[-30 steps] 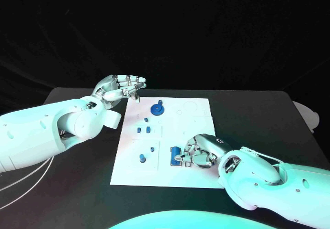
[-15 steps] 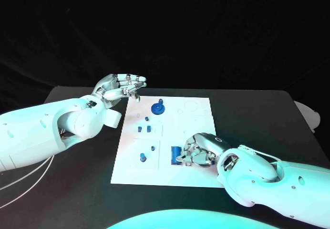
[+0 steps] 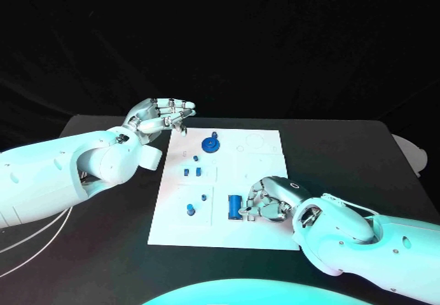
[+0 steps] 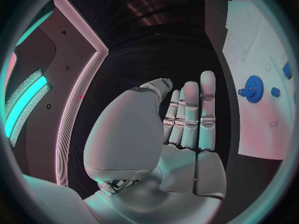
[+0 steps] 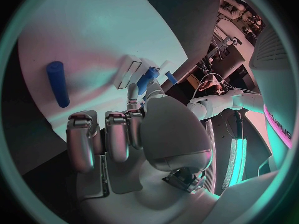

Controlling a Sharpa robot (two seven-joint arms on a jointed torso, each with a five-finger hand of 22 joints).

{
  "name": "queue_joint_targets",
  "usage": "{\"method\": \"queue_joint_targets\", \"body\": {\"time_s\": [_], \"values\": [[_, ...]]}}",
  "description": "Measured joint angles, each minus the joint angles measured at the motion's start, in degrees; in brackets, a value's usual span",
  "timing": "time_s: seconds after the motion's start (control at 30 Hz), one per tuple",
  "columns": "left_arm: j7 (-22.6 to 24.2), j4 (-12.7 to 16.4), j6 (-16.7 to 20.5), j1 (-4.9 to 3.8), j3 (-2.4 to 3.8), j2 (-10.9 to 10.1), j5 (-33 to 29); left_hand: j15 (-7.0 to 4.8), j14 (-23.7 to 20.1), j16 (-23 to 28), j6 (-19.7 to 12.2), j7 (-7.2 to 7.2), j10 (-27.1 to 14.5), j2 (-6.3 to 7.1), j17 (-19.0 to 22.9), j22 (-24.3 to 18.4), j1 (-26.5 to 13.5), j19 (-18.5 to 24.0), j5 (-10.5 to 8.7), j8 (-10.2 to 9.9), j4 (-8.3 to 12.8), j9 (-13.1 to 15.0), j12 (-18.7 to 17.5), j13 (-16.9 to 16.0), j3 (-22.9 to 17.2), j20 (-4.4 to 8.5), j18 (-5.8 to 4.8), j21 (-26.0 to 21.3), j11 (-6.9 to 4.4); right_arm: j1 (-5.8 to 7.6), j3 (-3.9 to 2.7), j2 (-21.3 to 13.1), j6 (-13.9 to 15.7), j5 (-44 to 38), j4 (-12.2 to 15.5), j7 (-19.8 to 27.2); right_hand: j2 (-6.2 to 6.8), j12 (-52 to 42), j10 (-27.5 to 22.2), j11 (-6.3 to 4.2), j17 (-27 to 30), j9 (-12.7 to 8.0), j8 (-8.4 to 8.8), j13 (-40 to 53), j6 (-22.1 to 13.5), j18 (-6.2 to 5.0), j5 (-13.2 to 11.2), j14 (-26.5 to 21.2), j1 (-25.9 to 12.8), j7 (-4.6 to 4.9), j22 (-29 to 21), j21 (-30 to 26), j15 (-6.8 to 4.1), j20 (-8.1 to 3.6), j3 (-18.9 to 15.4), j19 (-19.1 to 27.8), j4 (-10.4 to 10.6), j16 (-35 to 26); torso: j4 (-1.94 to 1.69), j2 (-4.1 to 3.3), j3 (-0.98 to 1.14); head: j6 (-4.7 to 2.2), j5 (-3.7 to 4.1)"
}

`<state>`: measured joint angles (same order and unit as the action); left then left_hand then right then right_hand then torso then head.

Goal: Assemble the parts on the task board

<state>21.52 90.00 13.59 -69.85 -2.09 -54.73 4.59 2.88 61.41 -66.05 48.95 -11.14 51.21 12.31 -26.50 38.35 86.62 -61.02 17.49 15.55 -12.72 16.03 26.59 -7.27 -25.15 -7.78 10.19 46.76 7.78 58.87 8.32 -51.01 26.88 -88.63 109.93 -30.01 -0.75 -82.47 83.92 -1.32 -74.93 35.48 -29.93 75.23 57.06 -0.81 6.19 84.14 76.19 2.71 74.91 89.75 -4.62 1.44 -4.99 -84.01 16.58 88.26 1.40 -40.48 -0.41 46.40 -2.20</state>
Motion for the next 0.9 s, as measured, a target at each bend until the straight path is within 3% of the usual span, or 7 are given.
{"method": "queue_joint_targets", "body": {"time_s": [0.1, 0.27, 0.47, 0.73, 0.9], "values": [[0.0, 0.0, 0.0, 0.0, 0.0, 0.0, 0.0, 0.21, -0.2, 0.0, 0.0, 0.0, 0.0, 0.0, 0.1, 0.0, 0.0, 0.0, 0.0, 0.0, 0.0, 0.0, 0.2, 0.1, -0.3, 0.0, 0.0, -0.2, 0.0, 0.09, -0.1, -1.7, 1.1, 0.0, 0.6, 0.4, 0.0, 0.2, 0.0, 0.0, 0.0, -0.1, 0.09, 0.0, -0.3, 0.0, 0.4, 0.0, 0.0, -0.1, 0.0, 0.0, 0.0, 0.0, 0.0, 0.0, 0.0, 0.0, 0.01, 0.02, 0.01, -0.14, 0.05], [0.0, 0.0, 0.0, 0.0, 0.0, 0.0, 0.0, 0.21, -0.2, 0.0, 0.0, 0.0, 0.0, 0.0, 0.1, 0.0, 0.0, 0.0, 0.0, 0.0, 0.1, 0.0, 0.2, 0.1, -0.4, 0.0, 0.0, -0.2, 0.0, 1.35, -0.25, -5.8, 2.3, 0.1, 0.8, 1.1, 0.0, 0.4, 0.0, 0.69, 0.0, -1.5, 2.6, 0.0, -2.8, 0.0, 0.7, -0.2, 0.0, 1.47, 0.0, 0.0, 0.24, 0.0, -0.9, 0.0, 0.1, 0.2, 0.06, 0.06, 0.01, -0.38, 0.42], [0.0, -0.1, 0.0, 0.0, 0.0, 0.0, 0.0, 0.21, -0.2, 0.0, 0.0, 0.0, 0.0, 0.0, 0.1, 0.0, 0.0, 0.0, 0.0, 0.0, 0.1, 0.0, 0.2, 0.1, -0.4, 0.0, 0.0, -0.2, 0.0, 1.89, -0.19, -10.7, 2.7, 0.2, 1.0, 1.7, 0.0, 1.0, 0.1, 0.95, 0.0, -1.8, 3.0, 0.1, -2.8, 0.0, 0.7, -0.1, 0.0, 1.57, 0.0, 0.0, 0.53, 0.44, -1.1, 0.0, 0.0, 0.2, 0.29, 0.08, 0.04, -0.54, 1.08], [0.0, -0.2, 0.0, 0.0, -0.01, 0.2, 0.0, 0.21, -0.2, 0.0, 0.0, 0.0, 0.0, 0.0, 0.1, 0.0, 0.0, 0.0, 0.0, 0.0, 0.1, 0.0, 0.2, 0.1, -0.4, 0.0, 0.0, -0.2, 0.0, 1.32, -0.01, -13.1, 2.7, 0.0, 1.4, 1.8, 0.24, 1.6, 0.0, 1.08, 0.0, -1.9, 3.04, 0.1, -2.8, 0.0, 0.7, -0.1, 0.2, 1.58, 0.0, 0.0, 0.53, 0.44, -1.2, 0.0, 0.1, 0.2, 0.62, 0.1, 0.25, -0.64, 1.6], [0.0, -0.2, 0.0, 0.0, -0.01, 0.3, 0.0, 0.21, -0.2, 0.0, 0.0, 0.0, 0.0, 0.0, 0.1, 0.0, 0.0, 0.0, 0.0, 0.0, 0.1, 0.0, 0.2, 0.1, -0.4, 0.0, 0.0, -0.2, 0.0, 0.01, 0.09, -13.1, 2.5, -0.2, 1.2, 1.7, 0.25, 2.1, -0.2, 1.25, 0.0, -2.0, 3.22, 0.1, -2.8, 0.0, 0.7, -0.1, 0.2, 1.58, 0.0, 0.0, 0.53, 0.43, -1.4, 0.0, 0.1, 0.2, 0.69, 0.13, 0.32, -0.57, 1.7]]}}
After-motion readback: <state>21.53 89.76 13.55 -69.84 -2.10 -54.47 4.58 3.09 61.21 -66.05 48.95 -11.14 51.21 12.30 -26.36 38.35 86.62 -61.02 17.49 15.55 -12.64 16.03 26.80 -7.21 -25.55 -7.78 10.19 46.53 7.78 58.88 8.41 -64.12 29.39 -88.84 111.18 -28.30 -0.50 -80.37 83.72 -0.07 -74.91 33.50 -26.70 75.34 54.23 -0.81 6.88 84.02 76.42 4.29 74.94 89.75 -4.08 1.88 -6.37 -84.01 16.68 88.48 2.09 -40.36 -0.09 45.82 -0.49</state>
